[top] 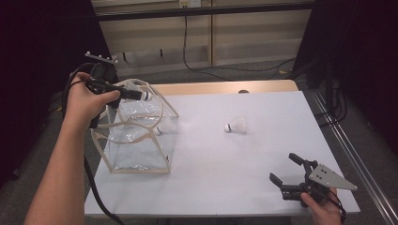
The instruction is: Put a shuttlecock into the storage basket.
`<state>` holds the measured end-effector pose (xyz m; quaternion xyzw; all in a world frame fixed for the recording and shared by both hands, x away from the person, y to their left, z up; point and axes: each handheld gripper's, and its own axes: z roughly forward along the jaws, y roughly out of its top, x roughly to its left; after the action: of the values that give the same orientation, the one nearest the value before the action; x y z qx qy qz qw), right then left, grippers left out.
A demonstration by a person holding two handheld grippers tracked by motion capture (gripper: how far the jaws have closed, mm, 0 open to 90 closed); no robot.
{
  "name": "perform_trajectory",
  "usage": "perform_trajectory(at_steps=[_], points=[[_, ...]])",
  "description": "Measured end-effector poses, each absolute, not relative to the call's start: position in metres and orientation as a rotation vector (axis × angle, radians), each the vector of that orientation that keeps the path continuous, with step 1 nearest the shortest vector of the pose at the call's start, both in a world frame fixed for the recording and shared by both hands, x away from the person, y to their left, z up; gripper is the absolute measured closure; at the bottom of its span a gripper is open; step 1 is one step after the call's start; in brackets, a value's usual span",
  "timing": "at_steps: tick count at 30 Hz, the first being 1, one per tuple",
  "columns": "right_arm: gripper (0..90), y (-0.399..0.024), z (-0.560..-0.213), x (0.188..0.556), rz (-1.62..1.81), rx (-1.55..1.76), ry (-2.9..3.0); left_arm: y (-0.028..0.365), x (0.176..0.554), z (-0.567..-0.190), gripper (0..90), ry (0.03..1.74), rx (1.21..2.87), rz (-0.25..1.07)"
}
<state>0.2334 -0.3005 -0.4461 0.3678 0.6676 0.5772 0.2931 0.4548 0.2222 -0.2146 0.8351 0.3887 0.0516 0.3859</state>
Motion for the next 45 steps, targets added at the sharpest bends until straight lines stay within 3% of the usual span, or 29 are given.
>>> perform_trajectory(at_steps=[45], points=[[2.4,-0.3,-0.446,0.234,1.542,0.985,1.779,0.239,0.478,-0.246,88.4,1.127,2.1,0.179]])
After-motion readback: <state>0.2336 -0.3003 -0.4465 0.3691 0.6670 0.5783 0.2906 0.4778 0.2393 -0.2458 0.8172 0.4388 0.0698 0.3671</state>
